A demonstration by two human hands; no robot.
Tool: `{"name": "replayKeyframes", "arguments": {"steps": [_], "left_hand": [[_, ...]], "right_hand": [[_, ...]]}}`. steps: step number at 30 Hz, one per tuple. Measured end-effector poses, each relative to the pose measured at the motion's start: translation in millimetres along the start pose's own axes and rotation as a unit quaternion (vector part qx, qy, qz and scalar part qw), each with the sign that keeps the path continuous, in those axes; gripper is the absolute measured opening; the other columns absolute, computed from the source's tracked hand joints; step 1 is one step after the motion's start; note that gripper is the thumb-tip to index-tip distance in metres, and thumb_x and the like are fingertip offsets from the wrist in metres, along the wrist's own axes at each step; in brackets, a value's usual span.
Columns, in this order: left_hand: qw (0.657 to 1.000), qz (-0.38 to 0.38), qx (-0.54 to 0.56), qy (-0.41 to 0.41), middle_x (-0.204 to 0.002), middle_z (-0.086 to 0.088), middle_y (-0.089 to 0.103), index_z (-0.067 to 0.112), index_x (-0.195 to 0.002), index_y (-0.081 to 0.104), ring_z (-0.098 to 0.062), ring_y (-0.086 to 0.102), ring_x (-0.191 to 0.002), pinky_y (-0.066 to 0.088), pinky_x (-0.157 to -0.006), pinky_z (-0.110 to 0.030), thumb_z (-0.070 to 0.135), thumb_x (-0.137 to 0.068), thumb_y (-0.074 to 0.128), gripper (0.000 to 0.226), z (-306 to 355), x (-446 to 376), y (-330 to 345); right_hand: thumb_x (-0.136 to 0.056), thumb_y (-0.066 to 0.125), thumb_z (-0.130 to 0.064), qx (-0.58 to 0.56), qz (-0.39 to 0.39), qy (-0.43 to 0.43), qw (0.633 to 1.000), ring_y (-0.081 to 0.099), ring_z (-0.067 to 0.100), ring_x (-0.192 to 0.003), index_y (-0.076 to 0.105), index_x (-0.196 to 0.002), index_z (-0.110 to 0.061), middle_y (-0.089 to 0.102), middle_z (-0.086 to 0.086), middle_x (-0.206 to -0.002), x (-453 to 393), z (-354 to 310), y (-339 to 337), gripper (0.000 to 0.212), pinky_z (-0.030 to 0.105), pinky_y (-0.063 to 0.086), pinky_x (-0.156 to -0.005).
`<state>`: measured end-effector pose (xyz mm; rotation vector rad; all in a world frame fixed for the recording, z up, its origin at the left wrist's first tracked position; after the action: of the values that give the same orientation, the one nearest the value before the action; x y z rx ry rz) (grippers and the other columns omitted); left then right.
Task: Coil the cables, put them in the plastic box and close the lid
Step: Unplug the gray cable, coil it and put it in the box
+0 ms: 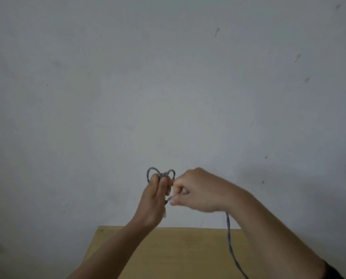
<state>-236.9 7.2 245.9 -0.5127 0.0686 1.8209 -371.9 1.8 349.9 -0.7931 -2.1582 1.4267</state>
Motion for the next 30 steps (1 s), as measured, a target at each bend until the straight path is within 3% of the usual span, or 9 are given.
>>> {"name": "replayKeyframes", "arguments": {"steps": [4,6,9,16,20,22,24,26,30], "left_hand": [[0.994,-0.094,0.053,0.017,-0.081,0.003,0.069,0.014,-0.101,0.060,-0.023,0.056,-0.074,0.049,-0.074,-0.037,0.039,-0.096,0.022,0.046,9.2,27.8,9.5],[0.989,-0.117,0.085,0.020,-0.072,-0.001,0.066,0.015,-0.109,0.060,-0.014,0.048,-0.064,0.045,-0.065,-0.026,0.040,-0.097,0.019,0.050,18.3,33.8,12.0],[0.988,-0.130,0.086,0.021,-0.056,0.007,0.049,0.005,-0.113,0.058,0.000,0.045,-0.056,0.035,-0.057,-0.012,0.037,-0.097,0.018,0.054,29.4,36.3,11.8],[0.970,-0.134,0.201,0.025,-0.055,0.010,0.025,0.023,-0.117,0.055,-0.010,0.019,-0.049,0.022,-0.048,-0.022,0.046,-0.094,0.020,0.047,39.5,11.5,8.2],[0.935,-0.081,0.344,0.016,-0.052,0.011,0.026,0.014,-0.111,0.054,-0.008,0.019,-0.048,0.023,-0.047,-0.020,0.044,-0.096,0.023,0.045,51.8,-7.1,6.8],[0.920,-0.017,0.392,0.003,-0.053,0.009,0.028,0.016,-0.107,0.052,-0.009,0.023,-0.050,0.027,-0.051,-0.020,0.040,-0.097,0.022,0.041,55.9,-20.4,-0.4],[0.920,0.043,0.389,-0.011,-0.055,0.008,0.030,0.018,-0.103,0.052,-0.009,0.028,-0.052,0.030,-0.055,-0.021,0.033,-0.101,0.020,0.035,54.2,-31.4,-7.7],[0.952,0.080,0.297,-0.012,-0.057,0.008,0.035,0.017,-0.094,0.047,-0.009,0.032,-0.053,0.031,-0.059,-0.024,0.028,-0.102,0.020,0.031,47.8,-35.1,-11.5],[0.997,0.045,0.048,0.037,-0.066,0.000,0.038,0.005,-0.087,0.031,-0.009,0.035,-0.057,0.034,-0.058,-0.029,0.027,-0.101,0.022,0.028,22.3,-20.9,-4.7]], "right_hand": [[-0.074,0.073,-0.038,-0.084,0.050,0.002,0.995,0.051,0.002,-0.058,0.066,-0.071,-0.021,0.059,-0.011,-0.063,-6.6,22.7,-26.9,0.020,0.021,0.039,-0.059],[-0.071,0.077,-0.035,-0.152,0.082,-0.013,0.985,0.055,0.006,-0.064,0.068,-0.071,-0.020,0.063,-0.007,-0.067,-12.7,37.1,-31.0,0.018,0.024,0.044,-0.063],[-0.077,0.072,-0.027,-0.297,0.139,-0.028,0.944,0.046,0.006,-0.054,0.068,-0.073,-0.015,0.058,0.000,-0.066,-17.4,55.0,-28.9,0.014,0.014,0.035,-0.050],[-0.074,0.065,-0.040,-0.480,0.226,0.008,0.847,0.034,0.010,-0.043,0.063,-0.075,-0.011,0.051,-0.005,-0.054,-32.3,74.6,14.2,0.029,0.023,0.030,-0.046],[-0.096,0.048,-0.027,-0.429,0.208,0.056,0.878,0.040,0.010,-0.044,0.066,-0.081,-0.020,0.053,-0.002,-0.056,-34.5,68.9,40.4,0.024,0.022,0.031,-0.044],[-0.097,0.041,-0.035,-0.305,0.157,0.068,0.937,0.049,0.012,-0.049,0.064,-0.087,-0.031,0.060,-0.002,-0.062,-29.2,59.3,53.9,0.026,0.023,0.036,-0.048],[-0.098,0.036,-0.036,-0.147,0.080,0.050,0.985,0.060,0.019,-0.074,0.058,-0.110,-0.024,0.068,0.005,-0.093,-24.0,48.8,65.7,0.028,0.028,0.045,-0.065],[-0.098,0.036,-0.033,-0.081,0.006,0.044,0.996,0.057,0.020,-0.082,0.052,-0.118,-0.018,0.062,0.008,-0.108,-17.9,33.8,68.8,0.030,0.031,0.044,-0.072],[-0.096,0.042,-0.031,-0.011,-0.030,0.003,0.999,0.050,0.018,-0.063,0.057,-0.092,-0.010,0.053,0.003,-0.079,-11.0,10.2,44.7,0.026,0.033,0.040,-0.059]]}}
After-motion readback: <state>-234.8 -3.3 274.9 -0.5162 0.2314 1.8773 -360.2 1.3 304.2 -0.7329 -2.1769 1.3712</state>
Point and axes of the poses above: each hand's wrist, its own x-axis away from the middle knuckle, its own y-axis out of the palm, z = x × y, the point moved 1 cm from there along -x, towards the middle knuckle
